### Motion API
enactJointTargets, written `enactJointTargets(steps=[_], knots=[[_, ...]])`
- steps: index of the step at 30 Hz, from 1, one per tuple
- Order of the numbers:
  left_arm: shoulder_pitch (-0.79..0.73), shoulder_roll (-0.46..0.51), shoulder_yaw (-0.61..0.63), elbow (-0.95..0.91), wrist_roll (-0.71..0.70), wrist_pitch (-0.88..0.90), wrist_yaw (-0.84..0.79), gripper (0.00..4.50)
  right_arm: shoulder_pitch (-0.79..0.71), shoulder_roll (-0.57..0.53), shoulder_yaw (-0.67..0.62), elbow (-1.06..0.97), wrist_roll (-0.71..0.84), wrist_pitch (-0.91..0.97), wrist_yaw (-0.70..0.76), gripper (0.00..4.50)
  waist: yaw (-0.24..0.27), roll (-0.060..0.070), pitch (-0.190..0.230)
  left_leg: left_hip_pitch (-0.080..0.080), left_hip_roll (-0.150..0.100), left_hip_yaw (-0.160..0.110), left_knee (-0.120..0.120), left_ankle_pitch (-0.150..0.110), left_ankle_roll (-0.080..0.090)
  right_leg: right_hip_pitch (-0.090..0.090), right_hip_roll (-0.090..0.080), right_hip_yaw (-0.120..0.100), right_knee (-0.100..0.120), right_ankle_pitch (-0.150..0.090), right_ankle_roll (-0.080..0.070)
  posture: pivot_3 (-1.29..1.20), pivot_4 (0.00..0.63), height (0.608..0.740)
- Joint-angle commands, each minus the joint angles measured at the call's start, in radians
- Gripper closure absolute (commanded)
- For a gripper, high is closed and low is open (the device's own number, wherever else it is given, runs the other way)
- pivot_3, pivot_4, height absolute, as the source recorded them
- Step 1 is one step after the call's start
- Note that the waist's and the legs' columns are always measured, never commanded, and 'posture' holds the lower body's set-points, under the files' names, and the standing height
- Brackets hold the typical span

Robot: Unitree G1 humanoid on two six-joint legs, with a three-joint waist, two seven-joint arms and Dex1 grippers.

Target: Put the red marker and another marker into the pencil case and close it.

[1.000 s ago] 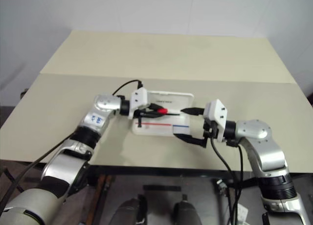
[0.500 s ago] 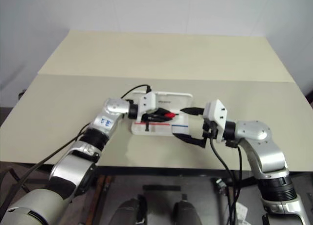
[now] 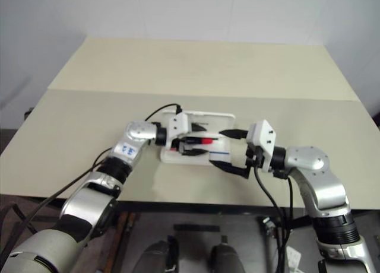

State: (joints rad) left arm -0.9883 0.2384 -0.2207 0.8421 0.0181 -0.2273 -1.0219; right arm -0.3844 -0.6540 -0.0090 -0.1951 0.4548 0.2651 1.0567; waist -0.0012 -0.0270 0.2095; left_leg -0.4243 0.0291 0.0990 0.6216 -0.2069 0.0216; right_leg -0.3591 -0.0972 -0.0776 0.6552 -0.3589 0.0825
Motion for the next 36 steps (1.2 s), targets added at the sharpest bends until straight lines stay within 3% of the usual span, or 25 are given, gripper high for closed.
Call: enactJointTargets(steps=[1, 12, 20, 36], knots=[[-0.005, 0.001, 0.014, -0.043, -0.025, -0.015, -0.037, 0.02, -0.007, 0.004, -0.021, -0.033, 0.021, -0.005, -0.006, 0.00, 0.000, 0.000, 0.000, 0.000, 0.000, 0.000, 0.000, 0.000, 0.000, 0.000, 0.000, 0.000, 0.000, 0.000, 0.000, 0.00, 0.150, 0.740], [0.085, 0.044, 0.043, -0.250, -0.143, 0.112, -0.207, 0.02, -0.033, 0.006, -0.014, 0.004, 0.015, -0.012, 0.009, 0.00, -0.001, 0.000, 0.000, 0.000, 0.000, 0.000, 0.000, 0.000, 0.000, 0.000, 0.000, 0.000, 0.000, 0.000, 0.000, 0.00, 0.150, 0.740], [0.159, 0.112, 0.071, -0.410, -0.187, 0.191, -0.218, 0.02, -0.056, -0.011, -0.023, 0.059, 0.010, -0.018, 0.036, 0.00, -0.002, 0.000, 0.000, 0.000, 0.000, -0.001, 0.000, 0.000, 0.000, 0.000, 0.000, 0.003, 0.000, 0.000, 0.000, 0.00, 0.150, 0.740], [0.411, 0.308, 0.197, -0.877, -0.333, 0.412, -0.144, 0.02, -0.217, -0.169, -0.043, 0.497, -0.114, -0.174, 0.218, 0.00, -0.004, 0.000, 0.000, 0.000, 0.000, 0.000, 0.000, 0.000, 0.000, 0.001, 0.000, 0.005, -0.001, 0.000, 0.000, 0.00, 0.150, 0.740]])
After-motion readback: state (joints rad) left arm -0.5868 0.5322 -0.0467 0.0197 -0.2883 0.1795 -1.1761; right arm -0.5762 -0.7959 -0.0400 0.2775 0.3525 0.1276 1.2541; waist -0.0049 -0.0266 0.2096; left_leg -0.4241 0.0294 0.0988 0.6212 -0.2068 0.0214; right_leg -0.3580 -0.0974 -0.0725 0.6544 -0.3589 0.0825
